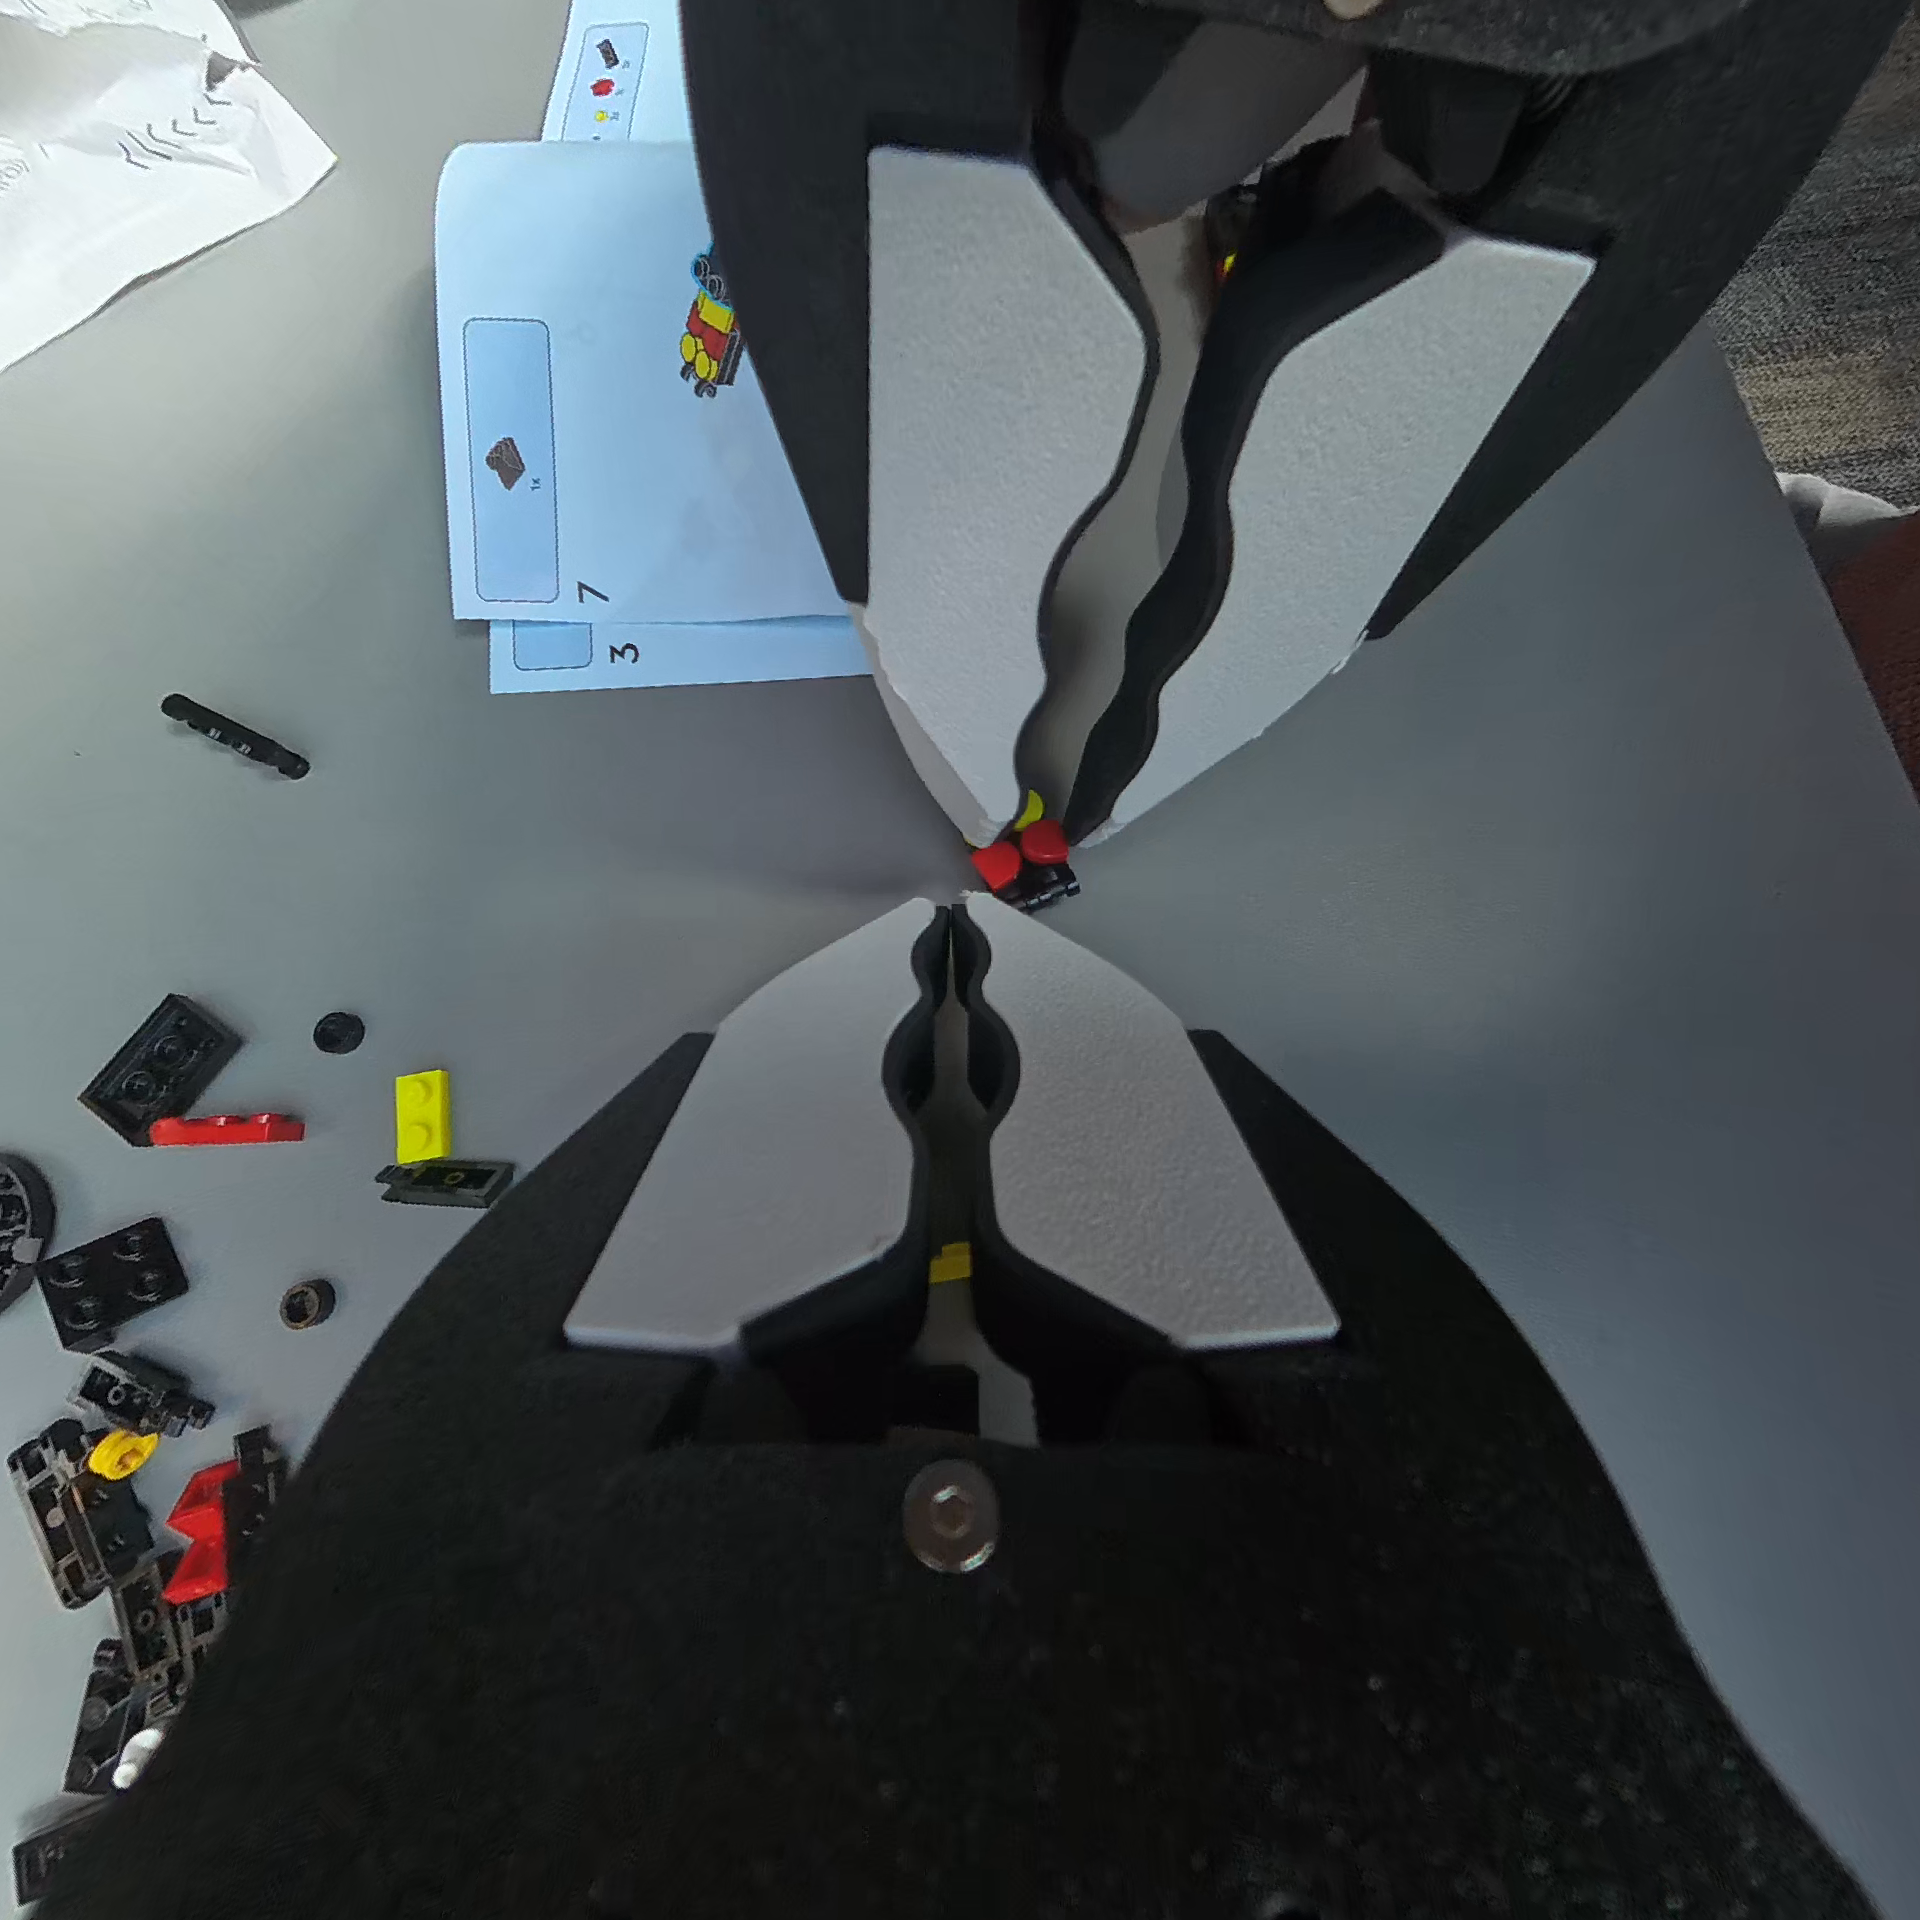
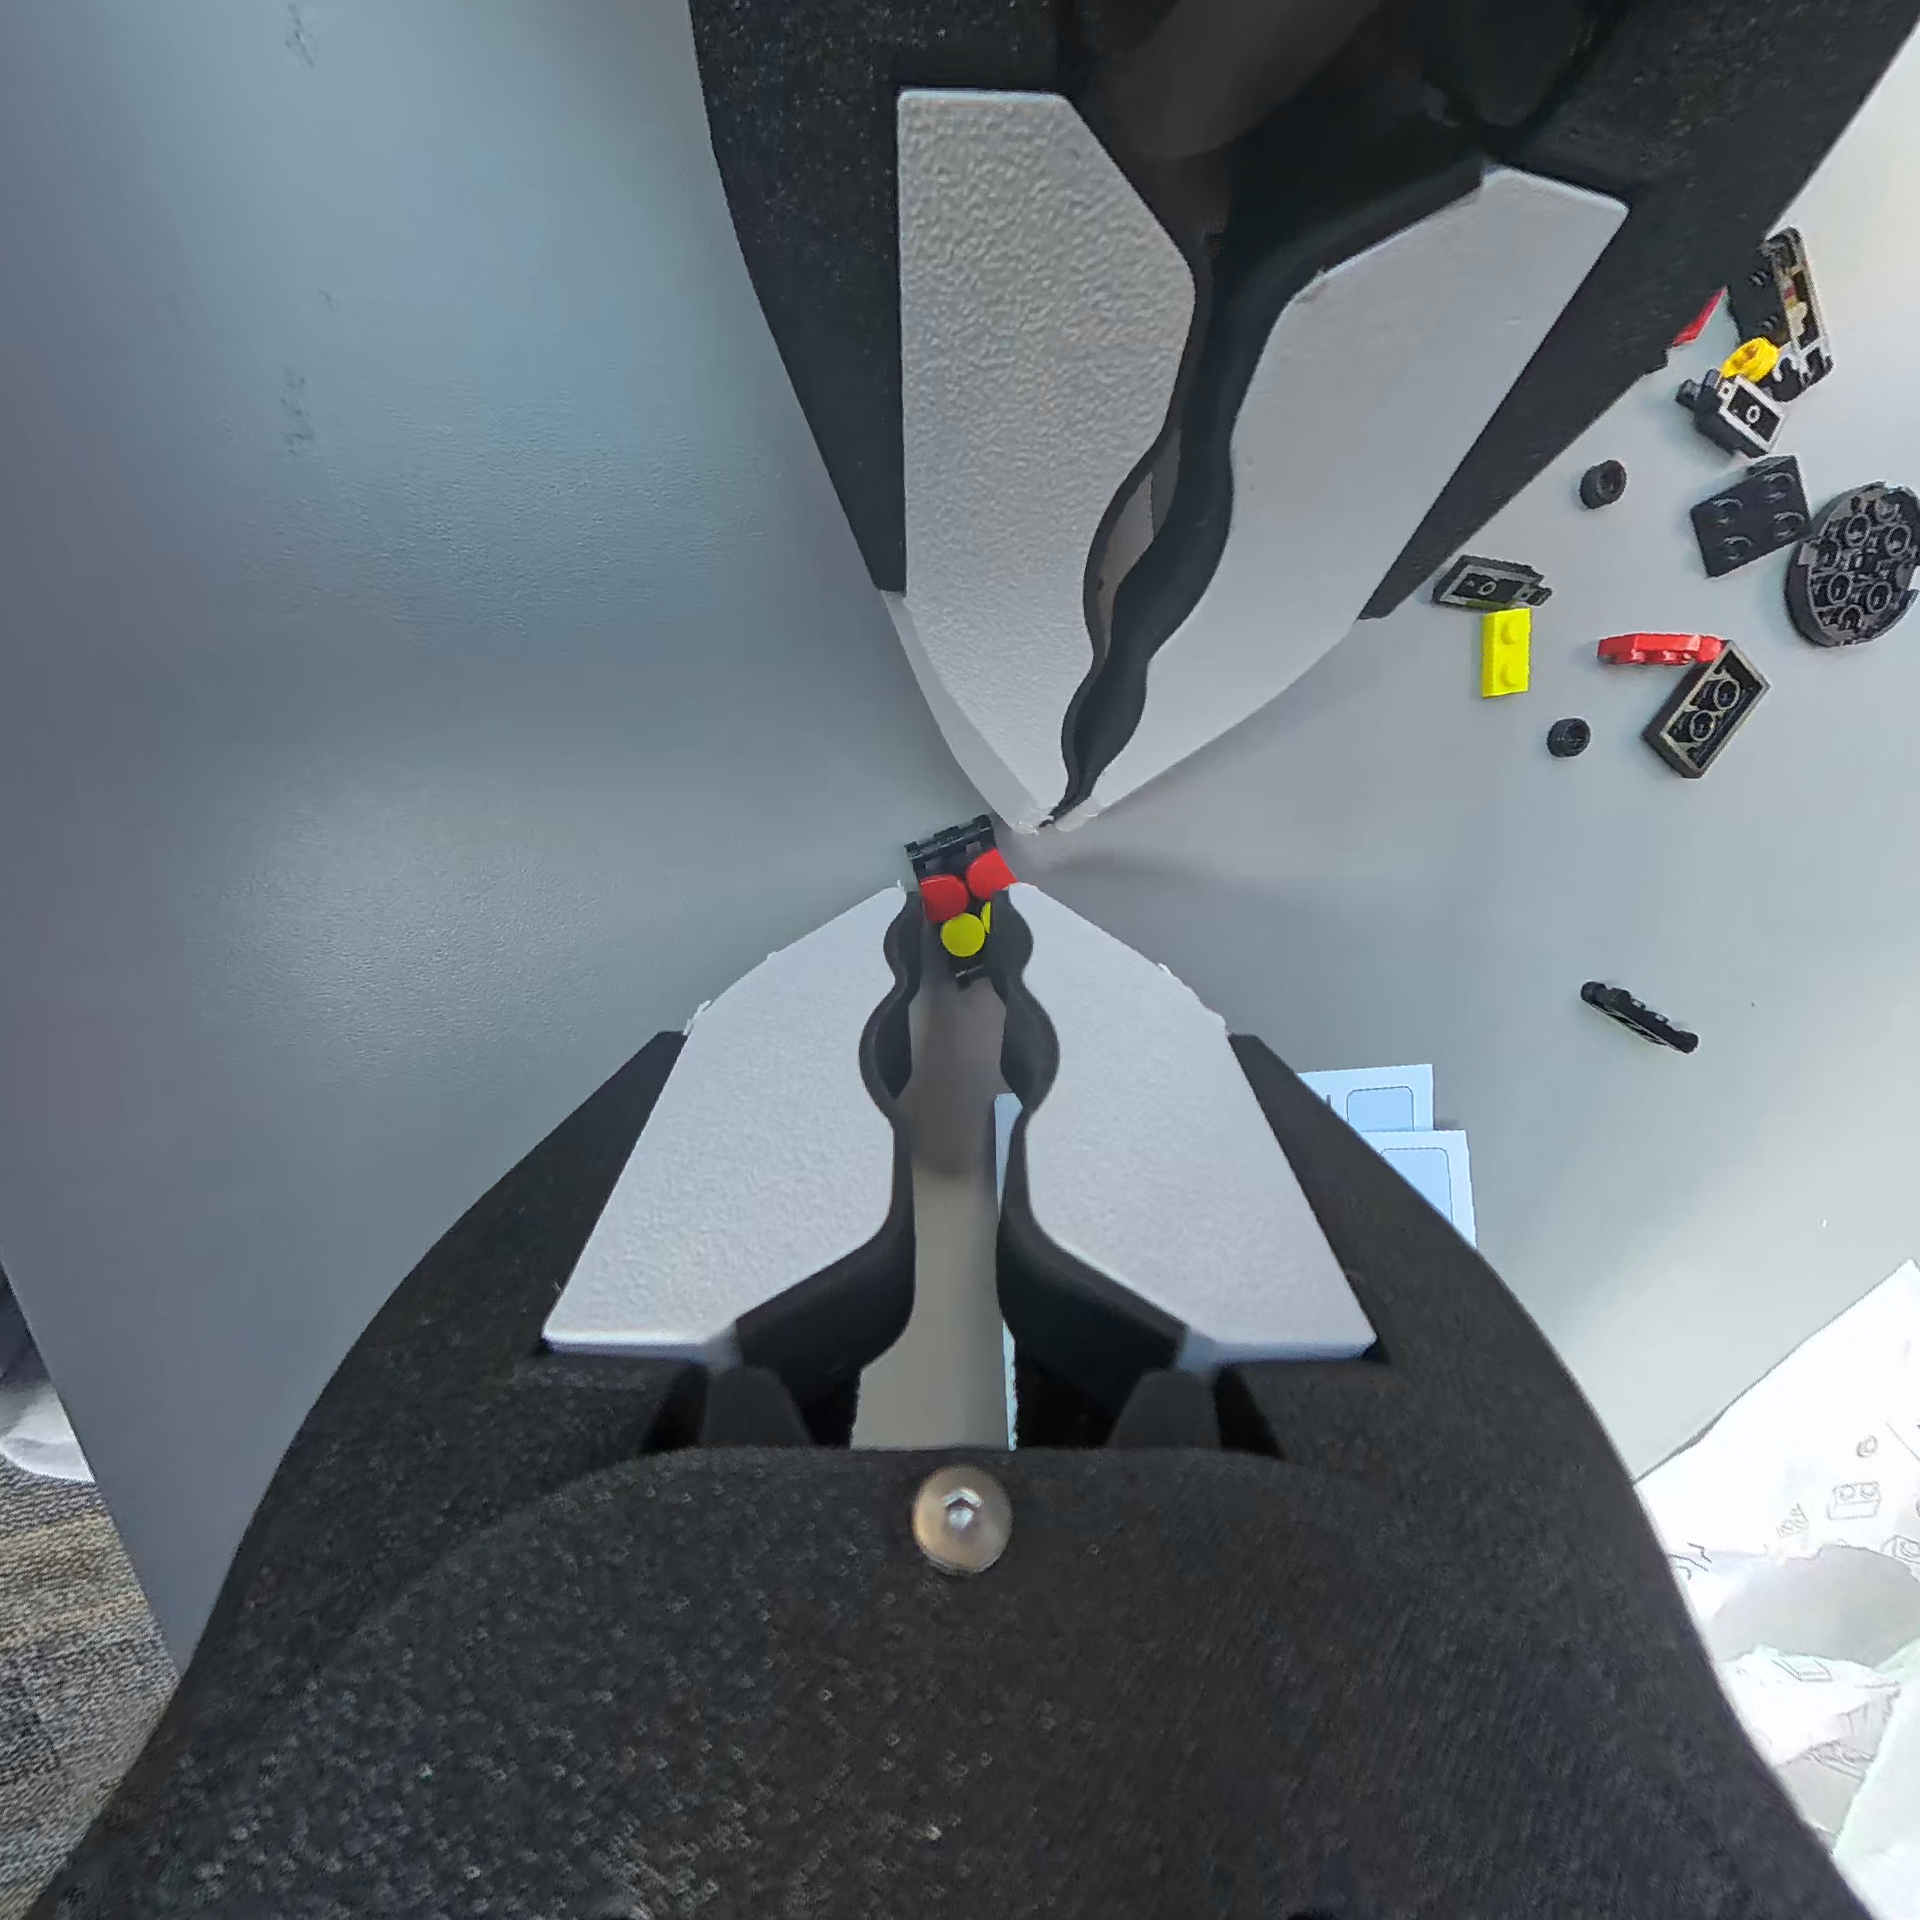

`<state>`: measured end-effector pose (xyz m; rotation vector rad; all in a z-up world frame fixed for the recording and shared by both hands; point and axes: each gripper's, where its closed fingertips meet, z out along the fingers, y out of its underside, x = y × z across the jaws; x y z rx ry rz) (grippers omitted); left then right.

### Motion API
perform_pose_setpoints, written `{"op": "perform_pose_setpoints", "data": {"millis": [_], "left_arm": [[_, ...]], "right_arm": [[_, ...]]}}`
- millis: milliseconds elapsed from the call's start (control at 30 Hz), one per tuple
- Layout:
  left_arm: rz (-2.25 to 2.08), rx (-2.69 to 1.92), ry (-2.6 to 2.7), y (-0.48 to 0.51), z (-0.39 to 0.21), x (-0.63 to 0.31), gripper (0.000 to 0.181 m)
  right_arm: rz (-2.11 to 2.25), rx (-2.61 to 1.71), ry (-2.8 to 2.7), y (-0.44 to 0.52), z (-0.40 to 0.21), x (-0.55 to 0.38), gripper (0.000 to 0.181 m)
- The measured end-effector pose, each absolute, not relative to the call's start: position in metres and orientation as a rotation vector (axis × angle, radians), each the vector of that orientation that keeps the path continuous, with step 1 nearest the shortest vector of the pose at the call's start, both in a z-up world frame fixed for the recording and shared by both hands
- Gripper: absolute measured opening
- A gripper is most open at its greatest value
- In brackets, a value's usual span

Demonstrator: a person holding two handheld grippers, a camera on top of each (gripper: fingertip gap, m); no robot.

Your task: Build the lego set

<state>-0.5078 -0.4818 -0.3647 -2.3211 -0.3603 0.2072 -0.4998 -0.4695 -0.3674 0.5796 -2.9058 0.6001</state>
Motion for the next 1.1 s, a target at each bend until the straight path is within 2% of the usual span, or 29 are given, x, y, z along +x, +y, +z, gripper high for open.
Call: {"op": "perform_pose_setpoints", "data": {"millis": [367,433,633,1100], "left_arm": [[0.205,-2.323,-0.37,-0.483,-0.365,-0.508,0.0],[0.21,-2.321,-0.372,-0.484,-0.364,-0.508,0.0],[0.239,-2.323,-0.379,-0.482,-0.364,-0.502,0.0],[0.234,-2.323,-0.378,-0.481,-0.367,-0.504,0.0]], "right_arm": [[0.608,0.572,-2.907,-0.468,-0.363,-0.501,0.012],[0.654,0.545,-2.916,-0.467,-0.359,-0.5,0.0],[0.828,0.359,-2.963,-0.466,-0.357,-0.502,0.0],[0.769,0.449,-2.961,-0.472,-0.362,-0.5,0.0]]}}
